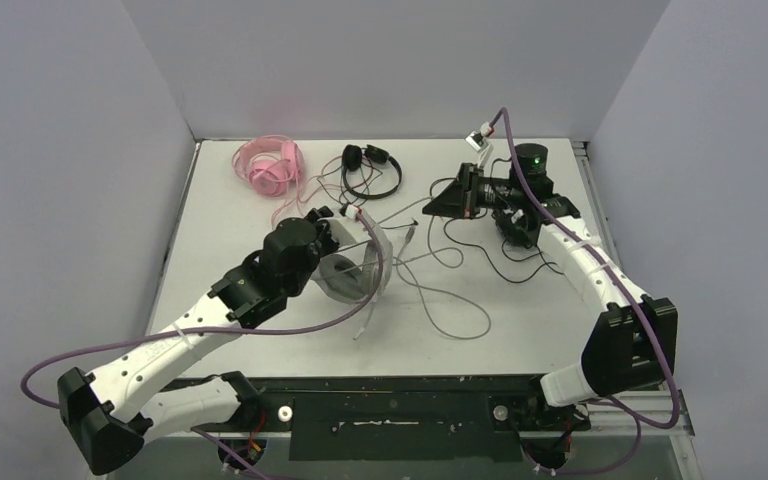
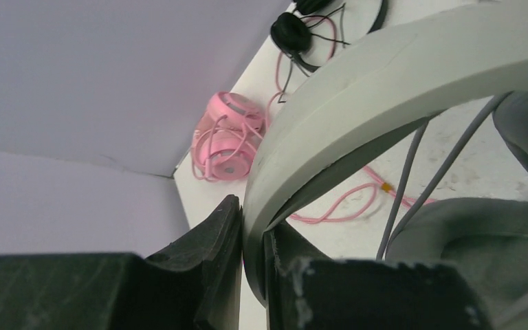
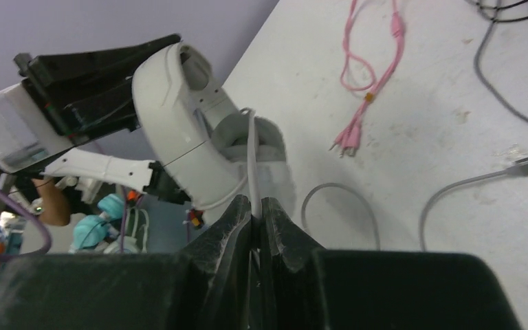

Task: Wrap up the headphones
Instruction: Wrap the headphones cable around the headphones.

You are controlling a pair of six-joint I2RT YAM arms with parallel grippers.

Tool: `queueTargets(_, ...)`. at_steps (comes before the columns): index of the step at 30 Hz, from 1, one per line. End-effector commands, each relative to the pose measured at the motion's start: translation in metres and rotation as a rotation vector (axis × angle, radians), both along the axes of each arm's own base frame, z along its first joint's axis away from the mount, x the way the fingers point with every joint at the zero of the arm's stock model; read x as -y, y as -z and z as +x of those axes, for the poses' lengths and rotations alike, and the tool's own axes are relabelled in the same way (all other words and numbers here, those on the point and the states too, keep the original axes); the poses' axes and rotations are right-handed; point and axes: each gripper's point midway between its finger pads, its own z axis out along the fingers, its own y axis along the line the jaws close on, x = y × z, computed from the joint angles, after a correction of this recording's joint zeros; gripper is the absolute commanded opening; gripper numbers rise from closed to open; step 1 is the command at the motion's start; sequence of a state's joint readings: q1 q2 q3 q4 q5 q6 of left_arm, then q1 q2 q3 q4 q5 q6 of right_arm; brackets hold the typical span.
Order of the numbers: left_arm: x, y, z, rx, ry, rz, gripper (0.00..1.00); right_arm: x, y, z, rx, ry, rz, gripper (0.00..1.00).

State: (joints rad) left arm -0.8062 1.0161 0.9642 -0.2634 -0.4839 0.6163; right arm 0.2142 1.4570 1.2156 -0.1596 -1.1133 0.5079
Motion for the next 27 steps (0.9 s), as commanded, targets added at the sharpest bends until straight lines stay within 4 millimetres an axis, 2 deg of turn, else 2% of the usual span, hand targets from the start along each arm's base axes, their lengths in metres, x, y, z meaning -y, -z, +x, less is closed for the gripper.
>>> queueTargets(1, -0.019, -0.045, 0.018, 0.175, -0.19, -0.03, 0.0, -0.019, -0.042, -0.049, 0.022, -0.143, 0.135, 0.0)
queueTargets(6, -0.027, -0.054, 0.025, 0.252, -0.327, -0.102, 0.0, -0.031, -0.06, -0.075, -0.05, -0.183, 0.255, 0.04)
queueTargets(12, -0.028, -0.075, 0.027, 0.276, -0.427, -0.372, 0.0, -0.06, -0.069, -0.09, -0.066, -0.213, 0.338, 0.06)
queueTargets(15, -0.024, -0.075, 0.028, 0.254, -0.465, -0.511, 0.0, -0.074, -0.066, -0.091, -0.075, -0.193, 0.358, 0.03)
queueTargets(20, -0.02, -0.074, 0.029, 0.238, -0.469, -0.593, 0.0, -0.084, -0.049, -0.086, -0.091, -0.132, 0.329, 0.04)
queueTargets(27, -0.023, -0.081, 0.029, 0.252, -0.509, -0.66, 0.0, -0.09, -0.029, -0.091, -0.084, -0.122, 0.254, 0.15)
